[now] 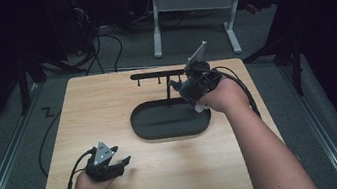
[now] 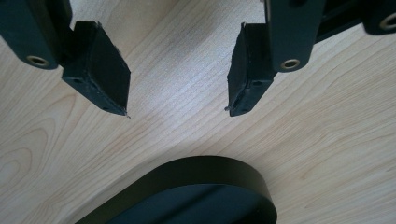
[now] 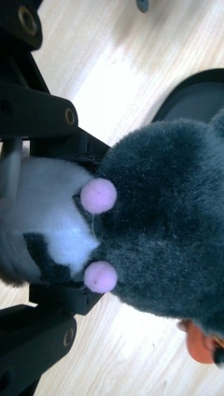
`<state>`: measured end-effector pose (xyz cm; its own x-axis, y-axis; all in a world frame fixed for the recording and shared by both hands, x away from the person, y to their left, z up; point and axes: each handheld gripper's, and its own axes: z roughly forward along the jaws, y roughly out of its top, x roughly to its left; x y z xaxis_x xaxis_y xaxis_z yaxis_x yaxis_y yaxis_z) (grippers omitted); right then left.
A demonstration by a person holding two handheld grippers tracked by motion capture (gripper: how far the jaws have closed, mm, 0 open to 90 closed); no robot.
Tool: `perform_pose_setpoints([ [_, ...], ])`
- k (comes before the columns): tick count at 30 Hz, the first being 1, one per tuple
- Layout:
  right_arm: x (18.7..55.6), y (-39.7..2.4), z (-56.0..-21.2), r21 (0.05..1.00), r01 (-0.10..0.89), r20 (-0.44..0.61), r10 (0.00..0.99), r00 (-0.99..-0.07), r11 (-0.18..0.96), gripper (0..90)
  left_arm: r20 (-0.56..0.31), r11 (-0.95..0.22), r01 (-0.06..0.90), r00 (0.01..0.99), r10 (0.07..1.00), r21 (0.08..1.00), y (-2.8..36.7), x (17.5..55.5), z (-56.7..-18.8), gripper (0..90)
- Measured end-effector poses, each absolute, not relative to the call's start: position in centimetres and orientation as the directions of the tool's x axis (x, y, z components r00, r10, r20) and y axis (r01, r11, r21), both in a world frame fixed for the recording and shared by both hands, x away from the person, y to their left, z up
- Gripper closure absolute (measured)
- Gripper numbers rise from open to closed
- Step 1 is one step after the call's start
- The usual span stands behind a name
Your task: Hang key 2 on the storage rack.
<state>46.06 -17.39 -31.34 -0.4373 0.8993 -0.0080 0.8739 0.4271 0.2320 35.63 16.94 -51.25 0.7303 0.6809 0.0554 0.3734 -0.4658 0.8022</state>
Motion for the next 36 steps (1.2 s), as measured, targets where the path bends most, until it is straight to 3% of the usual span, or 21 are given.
perform_pose_setpoints([
  [11,47.1,-18.0,-31.5,0.257,0.892,-0.024,0.925,-0.378,0.371,47.3,0.057,-0.467,0.372,0.731,0.680,0.802,17.0,35.6,-51.2,39.4],
  [36,48.3,-17.6,-38.6,0.213,0.907,0.055,0.922,-0.382,0.363,45.9,0.070,-0.491,0.365,0.743,0.665,0.791,16.6,35.5,-51.5,39.5],
])
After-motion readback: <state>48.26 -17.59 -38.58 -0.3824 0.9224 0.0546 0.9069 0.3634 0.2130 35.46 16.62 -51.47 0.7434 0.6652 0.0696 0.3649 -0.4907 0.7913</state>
